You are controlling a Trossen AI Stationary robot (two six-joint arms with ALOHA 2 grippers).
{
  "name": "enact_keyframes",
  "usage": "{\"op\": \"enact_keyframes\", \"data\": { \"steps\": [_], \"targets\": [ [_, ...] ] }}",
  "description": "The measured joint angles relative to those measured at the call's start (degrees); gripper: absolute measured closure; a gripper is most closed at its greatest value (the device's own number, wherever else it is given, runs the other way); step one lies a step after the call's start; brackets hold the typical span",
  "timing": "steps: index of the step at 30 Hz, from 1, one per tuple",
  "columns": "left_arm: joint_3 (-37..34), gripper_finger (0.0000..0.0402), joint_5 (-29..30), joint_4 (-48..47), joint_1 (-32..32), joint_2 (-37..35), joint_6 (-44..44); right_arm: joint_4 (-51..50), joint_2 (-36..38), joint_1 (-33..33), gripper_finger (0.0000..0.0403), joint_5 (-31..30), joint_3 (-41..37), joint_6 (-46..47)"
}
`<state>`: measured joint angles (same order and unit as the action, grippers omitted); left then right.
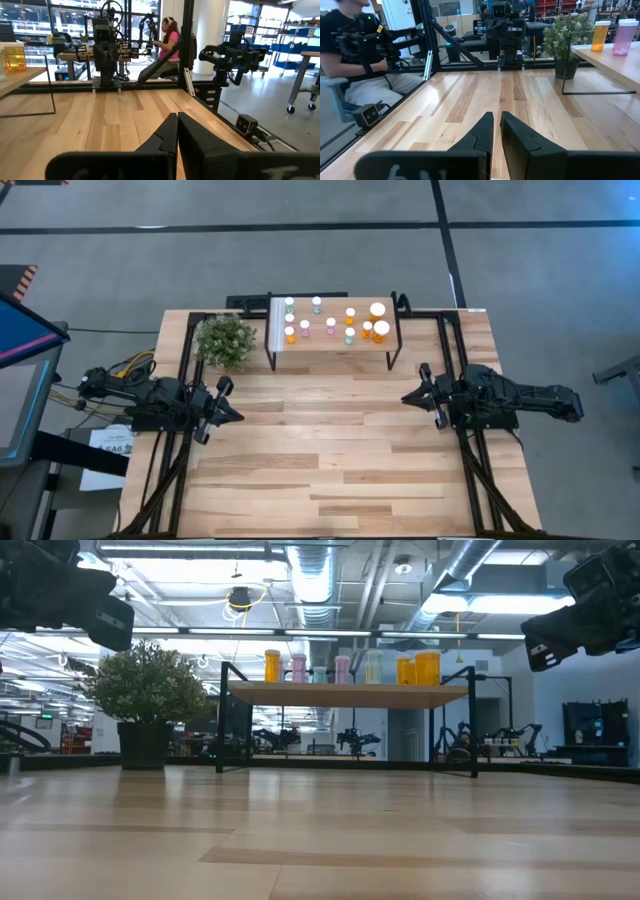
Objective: Pick and place medicine bottles onto shelf by color
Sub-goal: Return to Home Position
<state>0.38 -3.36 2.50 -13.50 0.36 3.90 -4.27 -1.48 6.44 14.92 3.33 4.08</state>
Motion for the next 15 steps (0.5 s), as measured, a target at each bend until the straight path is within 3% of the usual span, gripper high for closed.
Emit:
{"op": "enact_keyframes", "data": {
  "steps": [15],
  "targets": [
    [0.00,0.0401,0.45,-0.04,-0.02,0.00,0.00,0.01,-0.01,0.01,0.0342,0.00,0.00,0.01]
  ]
}}
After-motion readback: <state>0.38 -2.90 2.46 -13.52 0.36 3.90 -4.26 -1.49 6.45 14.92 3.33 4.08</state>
